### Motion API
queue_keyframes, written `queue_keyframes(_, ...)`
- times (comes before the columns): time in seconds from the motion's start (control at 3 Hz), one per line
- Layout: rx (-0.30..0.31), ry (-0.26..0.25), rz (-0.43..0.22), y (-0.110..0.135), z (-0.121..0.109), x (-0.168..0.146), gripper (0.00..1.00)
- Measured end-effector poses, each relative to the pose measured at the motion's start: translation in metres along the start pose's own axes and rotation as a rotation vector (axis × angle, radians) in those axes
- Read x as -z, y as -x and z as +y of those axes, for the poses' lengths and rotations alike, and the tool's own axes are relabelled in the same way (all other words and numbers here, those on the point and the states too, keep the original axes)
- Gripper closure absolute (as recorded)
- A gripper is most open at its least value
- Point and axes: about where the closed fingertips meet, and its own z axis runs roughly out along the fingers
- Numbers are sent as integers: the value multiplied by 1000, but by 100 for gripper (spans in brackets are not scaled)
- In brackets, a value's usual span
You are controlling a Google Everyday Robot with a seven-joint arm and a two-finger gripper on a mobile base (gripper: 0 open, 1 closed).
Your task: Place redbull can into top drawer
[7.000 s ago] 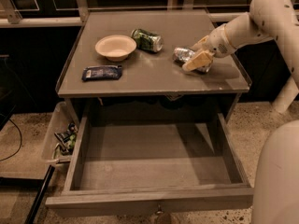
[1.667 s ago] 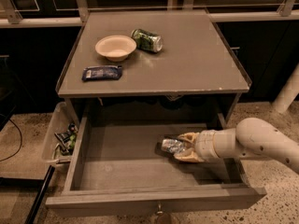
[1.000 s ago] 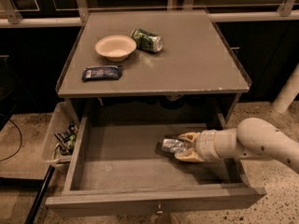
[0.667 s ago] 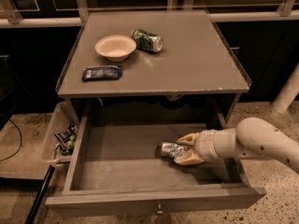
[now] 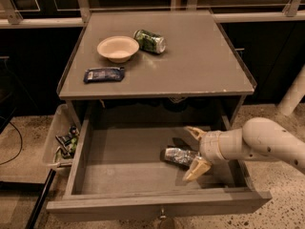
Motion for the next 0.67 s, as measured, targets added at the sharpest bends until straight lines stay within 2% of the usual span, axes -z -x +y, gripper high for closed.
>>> queue_keyframes(0.33,31,-2,4,14,-13,27,0)
queue_keyframes(0.67,63,-6,-39,28,-29,68,0)
